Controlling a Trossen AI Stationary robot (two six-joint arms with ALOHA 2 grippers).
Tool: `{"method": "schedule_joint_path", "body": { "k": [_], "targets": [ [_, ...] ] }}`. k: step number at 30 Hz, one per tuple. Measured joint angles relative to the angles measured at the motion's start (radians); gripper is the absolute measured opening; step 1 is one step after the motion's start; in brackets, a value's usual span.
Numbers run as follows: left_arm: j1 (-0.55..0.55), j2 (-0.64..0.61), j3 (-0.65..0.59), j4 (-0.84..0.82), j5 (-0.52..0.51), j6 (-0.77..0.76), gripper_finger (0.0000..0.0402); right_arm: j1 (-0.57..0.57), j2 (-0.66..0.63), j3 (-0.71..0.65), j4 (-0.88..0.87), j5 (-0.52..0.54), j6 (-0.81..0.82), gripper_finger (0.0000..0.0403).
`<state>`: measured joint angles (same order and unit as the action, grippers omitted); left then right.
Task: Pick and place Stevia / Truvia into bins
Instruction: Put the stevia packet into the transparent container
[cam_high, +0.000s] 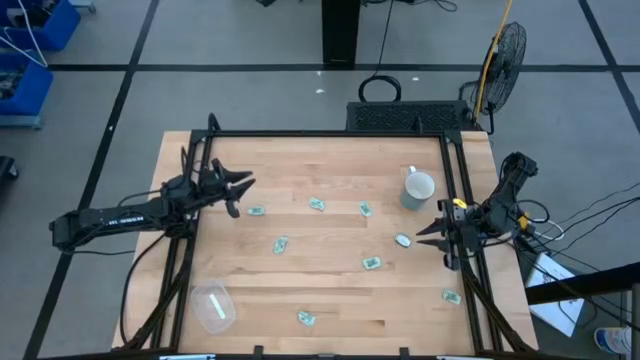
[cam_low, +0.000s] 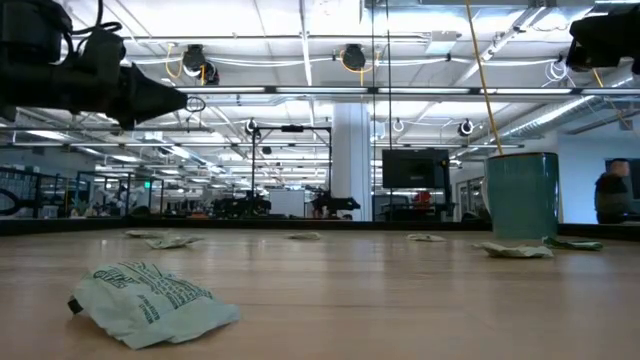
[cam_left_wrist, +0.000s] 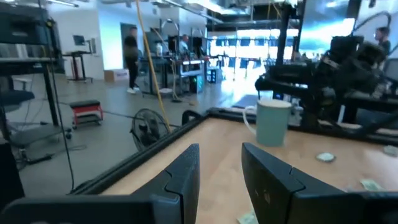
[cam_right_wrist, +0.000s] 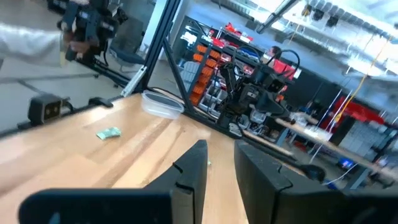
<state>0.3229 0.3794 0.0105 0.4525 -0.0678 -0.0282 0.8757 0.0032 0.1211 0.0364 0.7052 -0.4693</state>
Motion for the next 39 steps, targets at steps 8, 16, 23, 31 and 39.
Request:
{"method": "schedule_joint_path", "body": {
  "k": [8,16,23,31,39],
  "targets": [
    [0.005,0.005,0.005,-0.128,-0.022,-0.136,0.0122,0.0,0.0,-0.001,0.03,-0.138,0.037,0.0073],
    [0.052,0.135,0.222,-0.809,-0.032,-0.288,0.0122,0.0,0.0,-0.001,0.286,-0.152,0.066,0.0073],
    [0.053,0.357,0.324,-0.93,0.024,-0.241,0.0122,0.0,0.0,-0.001,0.41,0.125,-0.068,0.0073],
    [0.032,0.605,0.322,-0.908,0.04,-0.255,0.0122,0.0,0.0,-0.001,0.409,0.268,-0.2,0.0073],
    [0.019,0.701,0.322,-0.787,0.04,-0.276,0.0122,0.0,0.0,-0.001,0.409,0.264,-0.235,0.0073]
  ]
}}
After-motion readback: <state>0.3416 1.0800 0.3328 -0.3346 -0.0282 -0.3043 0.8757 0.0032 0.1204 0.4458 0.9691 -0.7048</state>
